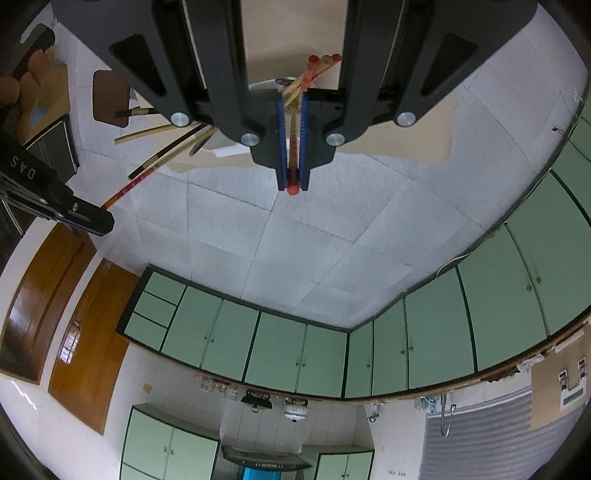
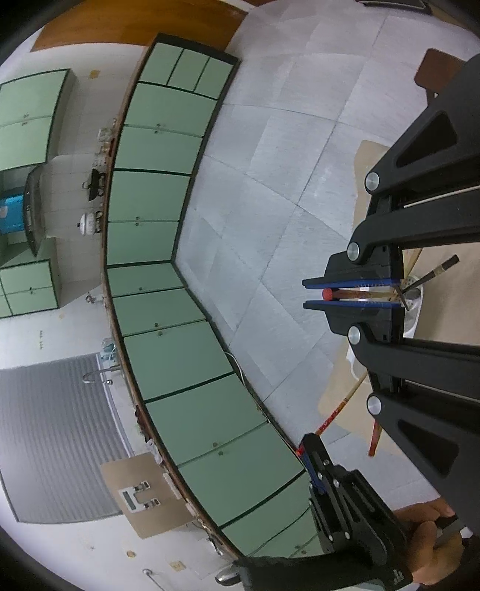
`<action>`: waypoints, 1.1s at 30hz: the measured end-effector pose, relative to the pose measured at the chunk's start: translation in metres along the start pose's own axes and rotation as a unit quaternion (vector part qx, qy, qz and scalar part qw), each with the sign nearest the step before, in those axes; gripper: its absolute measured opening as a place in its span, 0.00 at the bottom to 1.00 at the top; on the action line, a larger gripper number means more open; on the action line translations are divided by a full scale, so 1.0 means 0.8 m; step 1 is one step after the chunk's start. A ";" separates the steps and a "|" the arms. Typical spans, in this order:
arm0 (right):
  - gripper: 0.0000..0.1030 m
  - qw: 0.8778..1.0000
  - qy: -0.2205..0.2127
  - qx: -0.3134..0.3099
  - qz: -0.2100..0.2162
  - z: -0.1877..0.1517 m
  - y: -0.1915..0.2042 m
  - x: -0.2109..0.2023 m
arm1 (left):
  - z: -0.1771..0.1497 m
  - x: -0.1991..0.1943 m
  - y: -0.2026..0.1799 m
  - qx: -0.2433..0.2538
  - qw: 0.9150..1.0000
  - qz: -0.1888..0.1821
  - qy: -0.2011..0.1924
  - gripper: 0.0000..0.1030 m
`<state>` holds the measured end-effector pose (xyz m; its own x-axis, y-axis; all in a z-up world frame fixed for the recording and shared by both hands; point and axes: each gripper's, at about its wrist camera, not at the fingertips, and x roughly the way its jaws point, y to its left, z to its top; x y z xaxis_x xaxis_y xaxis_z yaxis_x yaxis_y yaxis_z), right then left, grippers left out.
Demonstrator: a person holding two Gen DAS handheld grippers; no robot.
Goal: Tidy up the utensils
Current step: 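Open both tools to release the chopsticks and withdraw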
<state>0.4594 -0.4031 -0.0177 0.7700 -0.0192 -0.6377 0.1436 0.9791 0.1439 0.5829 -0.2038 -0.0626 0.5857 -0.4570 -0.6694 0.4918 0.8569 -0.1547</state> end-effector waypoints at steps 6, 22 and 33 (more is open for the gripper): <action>0.24 1.000 0.013 0.005 -0.004 -0.011 -0.013 0.013 | -0.008 0.003 0.003 0.002 1.000 0.018 0.005 0.29; 0.69 0.991 -0.092 -0.023 -0.097 -0.047 0.006 -0.062 | -0.048 -0.091 -0.005 0.027 0.989 0.121 -0.085 0.78; 0.94 0.980 -0.140 -0.006 -0.140 -0.124 0.020 -0.136 | -0.125 -0.180 -0.007 0.007 0.981 0.141 -0.130 0.95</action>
<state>0.3161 -0.3650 -0.0211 0.8423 -0.3397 -0.4184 0.3667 0.9302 -0.0171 0.4314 -0.1188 -0.0378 0.8435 -0.2500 -0.4753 0.2945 0.9554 0.0201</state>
